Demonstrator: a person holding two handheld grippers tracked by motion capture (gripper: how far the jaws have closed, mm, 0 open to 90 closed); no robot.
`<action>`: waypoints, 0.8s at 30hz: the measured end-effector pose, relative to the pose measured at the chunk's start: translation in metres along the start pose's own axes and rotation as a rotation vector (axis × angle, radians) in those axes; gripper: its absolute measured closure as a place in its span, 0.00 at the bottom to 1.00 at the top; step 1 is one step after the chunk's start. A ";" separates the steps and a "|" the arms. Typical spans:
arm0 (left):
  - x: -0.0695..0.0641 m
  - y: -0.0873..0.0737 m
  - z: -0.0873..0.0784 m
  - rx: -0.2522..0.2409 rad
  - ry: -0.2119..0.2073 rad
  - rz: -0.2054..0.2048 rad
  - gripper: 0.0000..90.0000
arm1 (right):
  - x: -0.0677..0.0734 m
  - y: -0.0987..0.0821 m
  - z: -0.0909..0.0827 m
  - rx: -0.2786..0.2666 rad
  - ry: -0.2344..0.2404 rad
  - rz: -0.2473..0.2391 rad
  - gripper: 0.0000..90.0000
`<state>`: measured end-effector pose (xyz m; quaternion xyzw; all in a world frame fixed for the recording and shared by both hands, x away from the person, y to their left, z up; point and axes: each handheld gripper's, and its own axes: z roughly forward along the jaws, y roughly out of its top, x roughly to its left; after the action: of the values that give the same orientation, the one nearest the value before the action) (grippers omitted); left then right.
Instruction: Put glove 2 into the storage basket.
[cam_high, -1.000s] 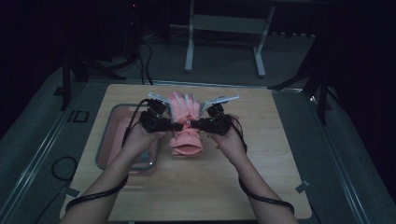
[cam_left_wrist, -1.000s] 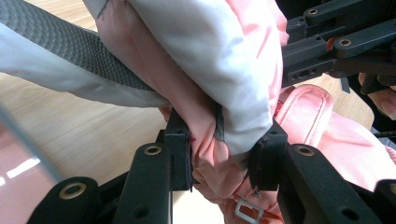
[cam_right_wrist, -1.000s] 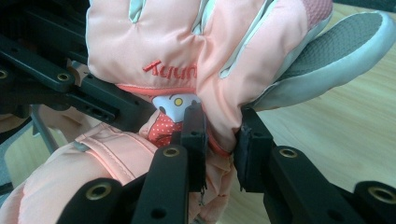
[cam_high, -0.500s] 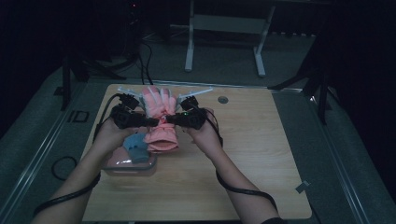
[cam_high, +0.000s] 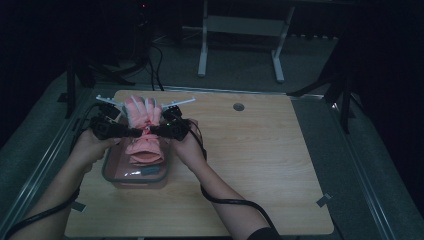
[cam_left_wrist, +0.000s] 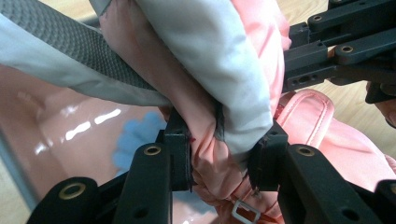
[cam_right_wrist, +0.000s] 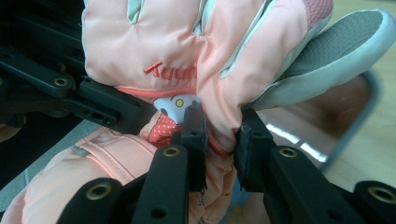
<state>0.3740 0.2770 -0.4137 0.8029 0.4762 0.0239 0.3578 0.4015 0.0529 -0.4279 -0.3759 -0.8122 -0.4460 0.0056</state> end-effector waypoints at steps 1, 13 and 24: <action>0.005 -0.004 0.004 0.005 -0.006 -0.011 0.73 | -0.001 -0.003 0.006 0.009 0.002 0.008 0.84; 0.027 -0.041 0.039 0.070 -0.044 -0.109 0.72 | -0.006 -0.031 0.047 0.157 -0.022 0.009 0.83; 0.026 -0.045 0.053 0.104 -0.016 -0.135 0.68 | -0.011 -0.034 0.056 0.242 -0.056 -0.005 0.79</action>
<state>0.3744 0.2811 -0.4874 0.7865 0.5271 -0.0315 0.3203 0.4065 0.0764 -0.4892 -0.3826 -0.8610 -0.3339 0.0272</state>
